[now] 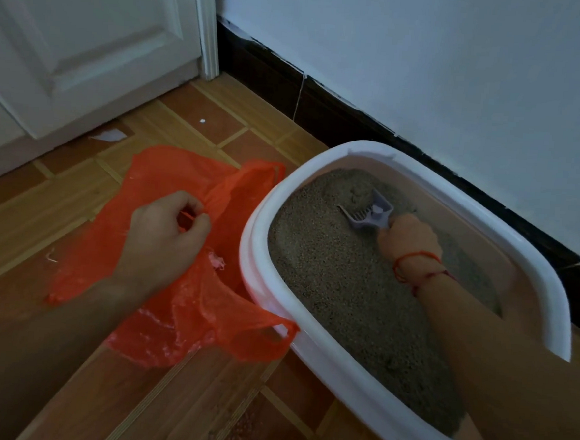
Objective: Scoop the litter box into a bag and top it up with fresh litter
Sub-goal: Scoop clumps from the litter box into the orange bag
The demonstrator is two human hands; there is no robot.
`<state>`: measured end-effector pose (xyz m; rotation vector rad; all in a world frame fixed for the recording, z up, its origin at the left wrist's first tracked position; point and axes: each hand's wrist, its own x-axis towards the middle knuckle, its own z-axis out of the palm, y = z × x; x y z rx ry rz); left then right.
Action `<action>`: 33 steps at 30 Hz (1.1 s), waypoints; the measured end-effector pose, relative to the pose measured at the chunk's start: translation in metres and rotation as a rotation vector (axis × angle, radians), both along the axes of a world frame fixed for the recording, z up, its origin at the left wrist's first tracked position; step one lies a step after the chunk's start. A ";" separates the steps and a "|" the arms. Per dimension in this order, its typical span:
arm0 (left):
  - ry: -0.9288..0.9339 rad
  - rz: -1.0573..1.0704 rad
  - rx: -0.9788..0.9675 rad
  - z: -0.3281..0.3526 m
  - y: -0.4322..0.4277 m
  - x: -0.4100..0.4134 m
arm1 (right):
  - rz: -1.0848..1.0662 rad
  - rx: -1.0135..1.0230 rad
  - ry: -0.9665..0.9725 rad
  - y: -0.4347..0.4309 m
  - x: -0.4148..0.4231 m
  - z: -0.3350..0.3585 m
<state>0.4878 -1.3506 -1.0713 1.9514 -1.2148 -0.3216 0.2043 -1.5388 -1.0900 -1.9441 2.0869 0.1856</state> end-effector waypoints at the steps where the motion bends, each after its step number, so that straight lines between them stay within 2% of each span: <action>1: 0.004 -0.002 0.005 -0.001 0.000 0.000 | 0.001 -0.005 -0.004 -0.002 0.003 -0.001; 10: -0.014 -0.015 0.020 0.002 0.001 0.000 | -0.050 -0.015 -0.257 -0.004 -0.005 -0.013; 17: -0.017 -0.014 0.010 0.015 0.004 0.001 | -0.031 -0.067 -0.343 0.015 -0.017 0.000; 23: -0.022 -0.022 0.078 0.024 0.009 0.000 | -0.028 -0.132 -0.439 0.035 -0.035 0.015; 33: -0.061 -0.063 0.032 0.039 0.010 -0.003 | 0.034 -0.219 -0.463 0.049 -0.054 0.046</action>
